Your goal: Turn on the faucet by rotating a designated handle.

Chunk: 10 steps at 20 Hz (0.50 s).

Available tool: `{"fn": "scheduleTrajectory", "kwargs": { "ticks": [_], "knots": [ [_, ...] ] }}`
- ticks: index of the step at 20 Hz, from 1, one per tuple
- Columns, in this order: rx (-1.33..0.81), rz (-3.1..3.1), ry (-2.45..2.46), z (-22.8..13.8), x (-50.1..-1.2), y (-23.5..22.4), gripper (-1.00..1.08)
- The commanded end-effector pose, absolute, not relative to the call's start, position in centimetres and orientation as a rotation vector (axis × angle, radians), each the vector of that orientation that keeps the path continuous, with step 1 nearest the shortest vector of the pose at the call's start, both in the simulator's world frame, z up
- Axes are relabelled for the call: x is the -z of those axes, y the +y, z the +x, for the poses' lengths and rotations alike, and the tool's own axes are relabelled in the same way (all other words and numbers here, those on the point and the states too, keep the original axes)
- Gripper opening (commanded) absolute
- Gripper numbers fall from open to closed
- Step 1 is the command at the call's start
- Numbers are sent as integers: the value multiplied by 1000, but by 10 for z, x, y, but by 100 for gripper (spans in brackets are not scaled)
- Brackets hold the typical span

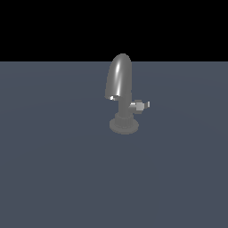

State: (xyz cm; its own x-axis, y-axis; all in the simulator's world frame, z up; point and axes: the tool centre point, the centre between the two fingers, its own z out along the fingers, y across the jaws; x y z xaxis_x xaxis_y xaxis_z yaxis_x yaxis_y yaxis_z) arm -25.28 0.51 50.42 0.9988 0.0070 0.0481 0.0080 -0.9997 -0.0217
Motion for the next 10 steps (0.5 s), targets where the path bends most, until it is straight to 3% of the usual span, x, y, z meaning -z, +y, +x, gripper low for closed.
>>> {"fn": "scheduleTrajectory", "kwargs": {
  "ticks": [1, 10],
  "knots": [
    [75, -3119, -12, -253, -504, 5, -100],
    [29, -3104, 33, -243, -505, 7, -100]
  ]
}}
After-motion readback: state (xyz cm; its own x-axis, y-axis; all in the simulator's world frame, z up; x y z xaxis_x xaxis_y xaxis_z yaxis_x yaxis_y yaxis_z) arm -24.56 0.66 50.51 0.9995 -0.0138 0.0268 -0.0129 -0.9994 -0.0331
